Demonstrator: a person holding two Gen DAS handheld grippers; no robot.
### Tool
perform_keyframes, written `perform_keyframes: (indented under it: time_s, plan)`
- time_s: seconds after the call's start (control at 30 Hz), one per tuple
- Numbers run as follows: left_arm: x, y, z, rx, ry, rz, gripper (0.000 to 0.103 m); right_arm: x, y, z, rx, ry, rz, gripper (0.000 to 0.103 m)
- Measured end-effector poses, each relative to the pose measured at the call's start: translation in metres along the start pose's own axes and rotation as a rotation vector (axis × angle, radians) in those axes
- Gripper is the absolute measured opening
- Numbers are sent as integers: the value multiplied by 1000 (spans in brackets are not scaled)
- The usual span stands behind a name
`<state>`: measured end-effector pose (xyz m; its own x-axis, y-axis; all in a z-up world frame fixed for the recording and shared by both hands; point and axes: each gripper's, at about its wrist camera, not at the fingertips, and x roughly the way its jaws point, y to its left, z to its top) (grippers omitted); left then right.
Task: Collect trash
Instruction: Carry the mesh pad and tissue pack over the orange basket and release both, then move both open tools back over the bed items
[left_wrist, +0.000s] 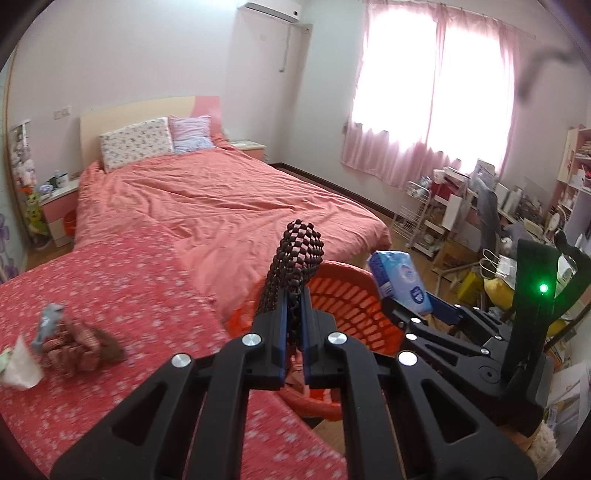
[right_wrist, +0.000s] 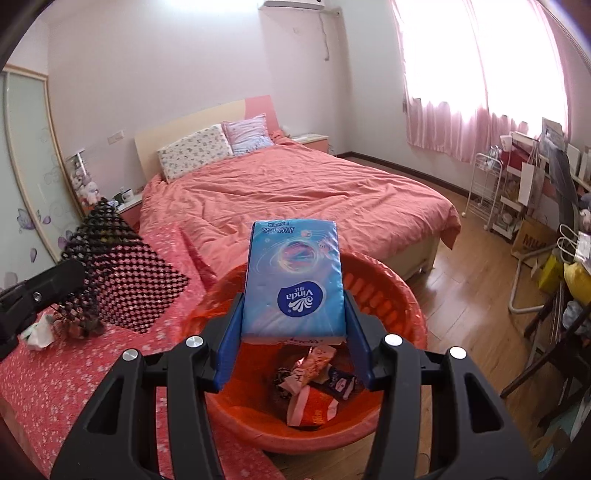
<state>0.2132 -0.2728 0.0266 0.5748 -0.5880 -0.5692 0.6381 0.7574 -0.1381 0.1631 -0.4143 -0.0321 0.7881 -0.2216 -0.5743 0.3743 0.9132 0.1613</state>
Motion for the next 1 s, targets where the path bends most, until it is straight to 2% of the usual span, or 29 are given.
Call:
perform_keyframes:
  time_s: [0.23, 0.27, 0.3, 0.37, 0.47, 0.67, 0.8, 1.0]
  plan:
    - [53, -13, -5, -15, 75, -14, 10, 20, -18, -2, 39, 38, 24, 53]
    - [61, -12, -7, -20, 87, -2, 16, 22, -19, -3, 43, 48, 30, 54]
    - [68, -9, -8, -26, 102, 9, 27, 26, -21, -4, 50, 56, 31, 59]
    - [75, -3, -11, -41, 121, 36, 35, 30, -23, -6, 56, 65, 26, 71]
    - [78, 12, -19, -53, 143, 69, 37, 31, -26, -9, 64, 73, 24, 77]
    - [64, 43, -37, -58, 159, 151, 46, 26, -17, -14, 30, 77, -2, 80]
    - [39, 69, -52, -60, 154, 211, 52, 21, -1, -14, -4, 73, 12, 81]
    - [-5, 122, -74, -95, 145, 333, 57, 13, 45, -22, -84, 85, 54, 81]
